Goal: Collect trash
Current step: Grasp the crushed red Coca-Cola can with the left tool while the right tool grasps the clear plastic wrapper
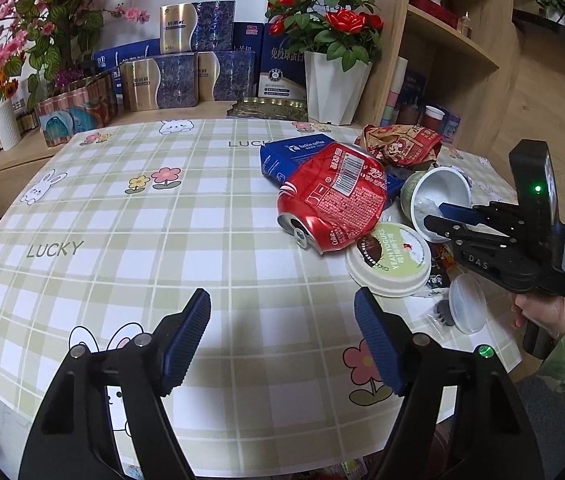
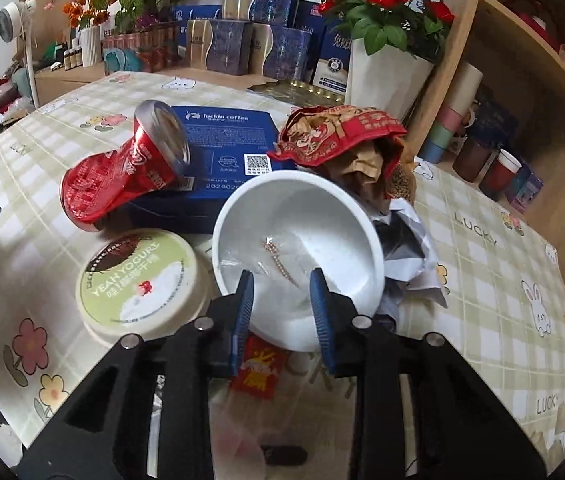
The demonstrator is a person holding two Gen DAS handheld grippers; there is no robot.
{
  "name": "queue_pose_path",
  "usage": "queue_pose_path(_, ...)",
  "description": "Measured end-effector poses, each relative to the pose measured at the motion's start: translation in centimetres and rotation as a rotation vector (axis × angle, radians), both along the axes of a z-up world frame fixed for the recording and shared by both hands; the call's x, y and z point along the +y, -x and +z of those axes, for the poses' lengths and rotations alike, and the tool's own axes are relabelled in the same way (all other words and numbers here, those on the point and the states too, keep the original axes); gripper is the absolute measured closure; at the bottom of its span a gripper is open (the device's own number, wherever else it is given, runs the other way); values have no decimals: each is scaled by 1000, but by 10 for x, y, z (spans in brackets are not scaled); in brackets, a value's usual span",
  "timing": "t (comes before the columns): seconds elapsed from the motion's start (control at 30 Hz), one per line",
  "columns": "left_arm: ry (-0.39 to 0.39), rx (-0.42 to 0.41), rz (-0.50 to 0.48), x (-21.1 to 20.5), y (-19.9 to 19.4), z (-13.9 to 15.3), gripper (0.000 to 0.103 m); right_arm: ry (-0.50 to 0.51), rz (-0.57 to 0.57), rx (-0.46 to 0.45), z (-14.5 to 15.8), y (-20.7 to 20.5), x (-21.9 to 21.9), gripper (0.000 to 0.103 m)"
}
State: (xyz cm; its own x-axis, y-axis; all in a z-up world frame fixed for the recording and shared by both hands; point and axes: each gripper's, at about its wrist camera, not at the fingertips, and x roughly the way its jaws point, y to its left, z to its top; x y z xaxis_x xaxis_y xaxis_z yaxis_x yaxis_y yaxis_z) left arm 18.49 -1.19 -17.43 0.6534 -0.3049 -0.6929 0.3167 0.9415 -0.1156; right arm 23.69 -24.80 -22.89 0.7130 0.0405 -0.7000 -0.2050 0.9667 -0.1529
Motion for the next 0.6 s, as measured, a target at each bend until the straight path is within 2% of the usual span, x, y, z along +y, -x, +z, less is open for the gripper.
queue_pose_path(0.07, 13, 6, -9, 0, 0, 0, 31, -14, 11, -5, 2, 2, 0, 89)
queue_pose_path(0.1, 23, 6, -20, -1, 1, 0, 31, -29, 17, -20, 7, 5, -1, 93)
queue_pose_path(0.37, 16, -11, -64, -16, 4, 5, 31, -161, 52, -99, 37, 42, -3, 94)
queue_pose_path(0.6, -33, -23, -105, -39, -10, 3, 31, -293, -14, -122, 46, 78, -31, 94)
